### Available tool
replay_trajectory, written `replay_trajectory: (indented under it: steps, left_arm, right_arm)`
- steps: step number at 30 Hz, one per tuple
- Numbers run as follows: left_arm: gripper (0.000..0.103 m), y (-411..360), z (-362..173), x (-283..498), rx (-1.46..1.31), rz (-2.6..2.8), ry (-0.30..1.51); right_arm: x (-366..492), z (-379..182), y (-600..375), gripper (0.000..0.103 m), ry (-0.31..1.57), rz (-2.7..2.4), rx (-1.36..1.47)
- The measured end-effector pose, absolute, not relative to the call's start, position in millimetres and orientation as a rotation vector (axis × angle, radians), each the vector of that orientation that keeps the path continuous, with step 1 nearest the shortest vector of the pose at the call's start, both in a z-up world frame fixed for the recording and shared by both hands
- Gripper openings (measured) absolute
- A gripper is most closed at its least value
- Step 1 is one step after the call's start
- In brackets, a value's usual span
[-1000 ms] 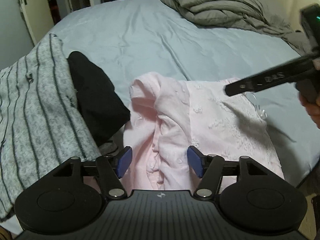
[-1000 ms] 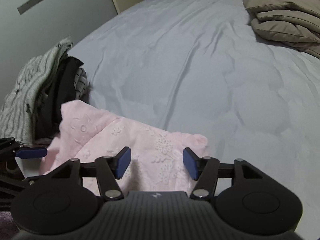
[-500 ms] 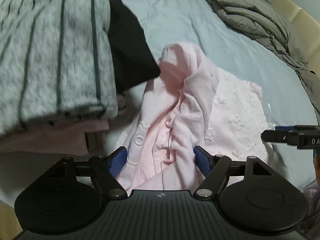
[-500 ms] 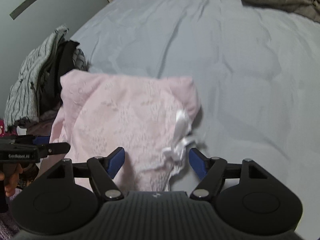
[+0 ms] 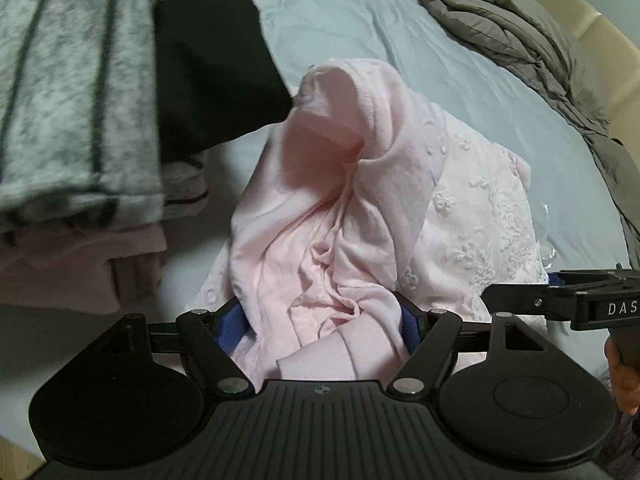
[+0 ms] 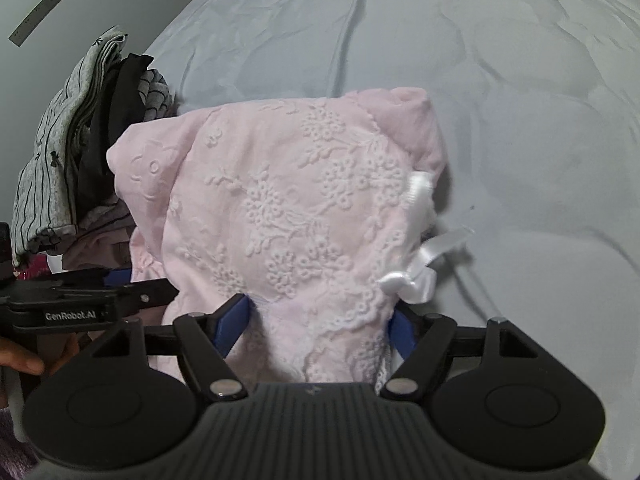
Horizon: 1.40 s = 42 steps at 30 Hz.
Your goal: Fold clothes
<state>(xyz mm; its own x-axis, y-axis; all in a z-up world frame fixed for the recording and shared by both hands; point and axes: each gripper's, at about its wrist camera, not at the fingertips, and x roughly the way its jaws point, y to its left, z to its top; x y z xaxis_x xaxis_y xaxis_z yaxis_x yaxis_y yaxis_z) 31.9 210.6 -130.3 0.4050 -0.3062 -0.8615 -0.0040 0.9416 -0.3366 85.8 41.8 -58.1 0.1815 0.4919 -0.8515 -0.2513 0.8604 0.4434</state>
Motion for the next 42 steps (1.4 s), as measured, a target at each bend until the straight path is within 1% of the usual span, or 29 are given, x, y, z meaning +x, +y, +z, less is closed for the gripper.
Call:
replay_trajectory:
  steps: [4, 6, 7, 8, 9, 10, 12, 14, 17, 21, 23, 32, 42]
  left_arm:
    - [0.063, 215, -131, 32, -0.333, -0.232, 1.136]
    - [0.061, 217, -131, 32, -0.353, -0.251, 1.133]
    - [0.055, 218, -131, 32, -0.362, -0.261, 1.131]
    - [0.046, 218, -131, 32, -0.371, -0.275, 1.129]
    - [0.042, 218, -130, 31, -0.379, -0.293, 1.125]
    - [0.036, 216, -129, 31, -0.384, -0.312, 1.121]
    - [0.035, 214, -128, 30, -0.383, -0.332, 1.114]
    - [0.034, 215, -129, 30, -0.398, -0.343, 1.111]
    - [0.032, 217, -128, 29, -0.412, -0.357, 1.106]
    - [0.028, 213, -125, 30, -0.402, -0.351, 1.099]
    - [0.025, 213, -122, 31, -0.394, -0.346, 1.096]
    - [0.023, 221, -97, 26, -0.422, -0.358, 1.011]
    - [0.023, 243, -42, 5, -0.442, -0.354, 0.836]
  right_arm:
    - [88, -59, 43, 0.073, 1.292, 0.53, 0.242]
    - [89, -58, 42, 0.065, 1.292, 0.525, 0.249]
    - [90, -57, 42, 0.062, 1.292, 0.521, 0.252]
    - [90, -56, 41, 0.056, 1.292, 0.518, 0.256]
    - [90, -55, 41, 0.051, 1.29, 0.515, 0.257]
    - [90, -53, 40, 0.048, 1.286, 0.513, 0.258]
    - [88, -49, 36, 0.038, 1.277, 0.512, 0.263]
    - [87, -46, 33, 0.036, 1.271, 0.519, 0.268]
    - [87, -46, 30, 0.036, 1.271, 0.521, 0.275]
    - [87, -42, 30, 0.027, 1.26, 0.538, 0.276]
    - [89, -39, 28, 0.025, 1.26, 0.543, 0.292]
    - [92, -14, 23, 0.023, 1.21, 0.563, 0.354]
    - [88, 48, 28, 0.023, 1.051, 0.672, 0.393]
